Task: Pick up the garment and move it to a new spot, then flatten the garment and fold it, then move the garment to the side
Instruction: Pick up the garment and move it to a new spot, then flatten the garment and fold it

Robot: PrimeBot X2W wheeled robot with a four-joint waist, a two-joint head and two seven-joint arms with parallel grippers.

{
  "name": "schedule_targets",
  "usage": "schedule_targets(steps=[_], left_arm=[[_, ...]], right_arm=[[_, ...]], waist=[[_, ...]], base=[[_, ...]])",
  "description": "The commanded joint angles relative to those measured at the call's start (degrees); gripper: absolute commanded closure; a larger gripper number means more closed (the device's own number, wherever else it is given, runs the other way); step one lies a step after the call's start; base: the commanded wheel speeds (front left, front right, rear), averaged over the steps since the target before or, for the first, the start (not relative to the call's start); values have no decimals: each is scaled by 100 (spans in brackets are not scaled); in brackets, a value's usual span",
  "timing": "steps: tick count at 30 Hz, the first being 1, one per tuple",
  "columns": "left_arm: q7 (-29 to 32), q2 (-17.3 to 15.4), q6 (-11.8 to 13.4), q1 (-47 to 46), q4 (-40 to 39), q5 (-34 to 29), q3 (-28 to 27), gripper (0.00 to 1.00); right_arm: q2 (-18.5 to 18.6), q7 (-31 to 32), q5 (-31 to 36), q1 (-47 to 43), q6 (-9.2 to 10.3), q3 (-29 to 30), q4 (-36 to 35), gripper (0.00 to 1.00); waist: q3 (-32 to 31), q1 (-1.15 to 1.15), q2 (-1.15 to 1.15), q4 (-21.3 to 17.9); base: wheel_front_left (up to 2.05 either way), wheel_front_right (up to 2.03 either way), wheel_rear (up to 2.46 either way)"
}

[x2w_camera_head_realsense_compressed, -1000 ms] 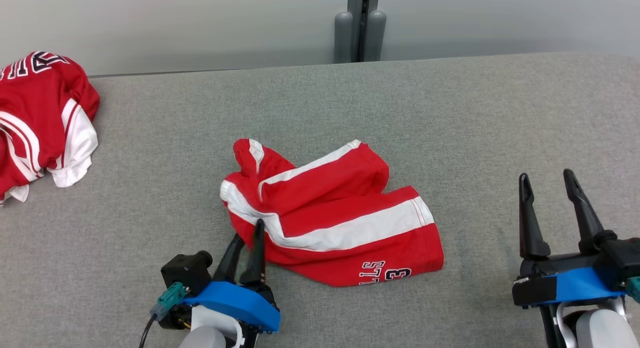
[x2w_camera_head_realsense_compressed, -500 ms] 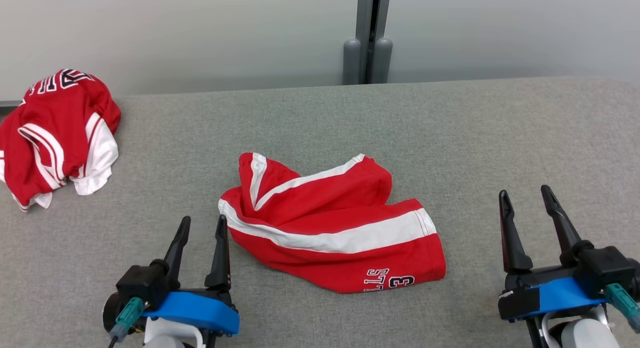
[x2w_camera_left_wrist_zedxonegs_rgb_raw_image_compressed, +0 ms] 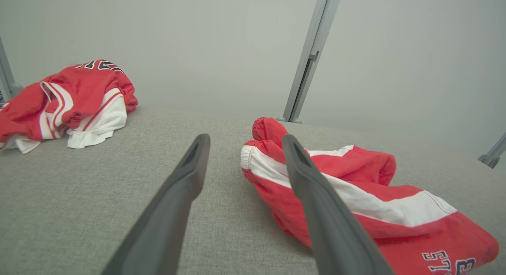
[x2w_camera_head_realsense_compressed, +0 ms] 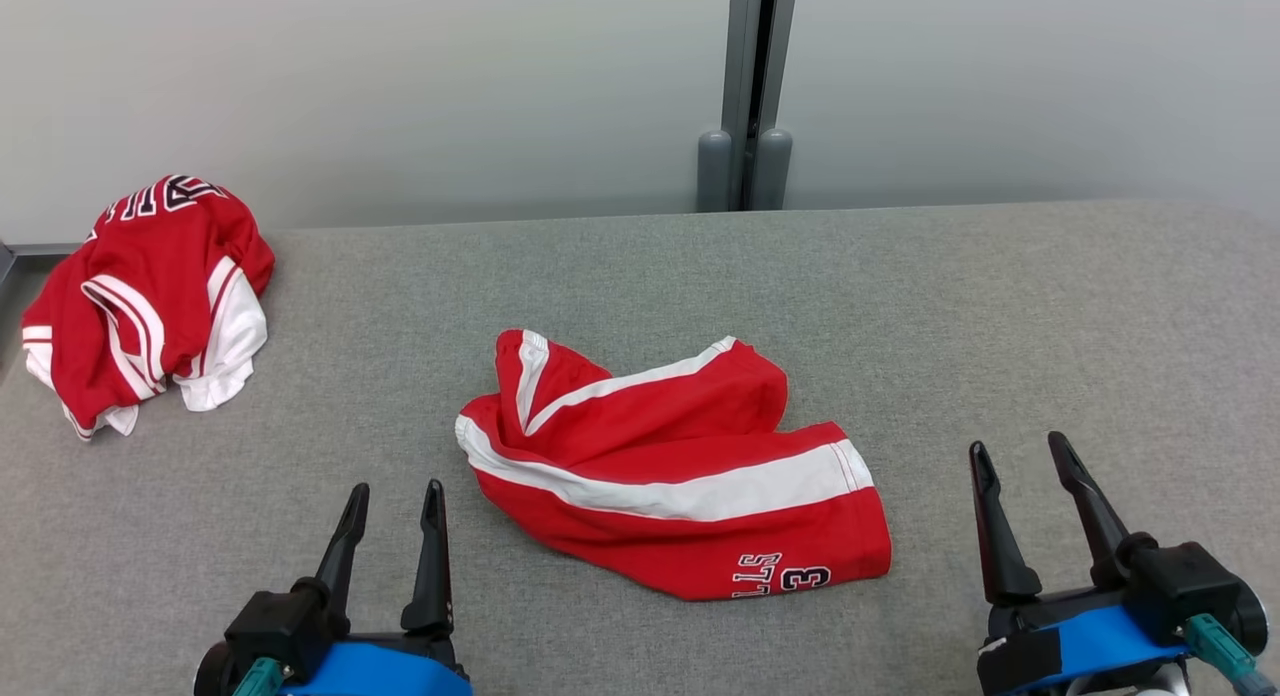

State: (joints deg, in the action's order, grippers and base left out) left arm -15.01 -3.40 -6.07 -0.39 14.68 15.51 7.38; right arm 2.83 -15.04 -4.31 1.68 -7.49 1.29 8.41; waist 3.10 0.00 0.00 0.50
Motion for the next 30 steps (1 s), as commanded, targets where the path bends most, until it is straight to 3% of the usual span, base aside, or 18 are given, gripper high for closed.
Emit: schedule_targets(steps=[1, 8, 30], left_arm=[[-25, -10, 36, 69, -9, -48, -24, 0], [-25, 15, 137, 224, -9, 0, -158, 0], [-25, 36, 105, 110, 131, -4, -140, 0]], right_arm=[[10, -22, -23, -74, -1, -27, 14, 0], [10, -22, -71, -67, -1, -209, 110, 0], [10, -22, -22, 107, -1, -298, 425, 0]], waist=[[-23, 0, 0, -10], [-94, 0, 0, -75], [-3, 0, 0, -34]], base=[[0, 0, 0], [0, 0, 0], [0, 0, 0]])
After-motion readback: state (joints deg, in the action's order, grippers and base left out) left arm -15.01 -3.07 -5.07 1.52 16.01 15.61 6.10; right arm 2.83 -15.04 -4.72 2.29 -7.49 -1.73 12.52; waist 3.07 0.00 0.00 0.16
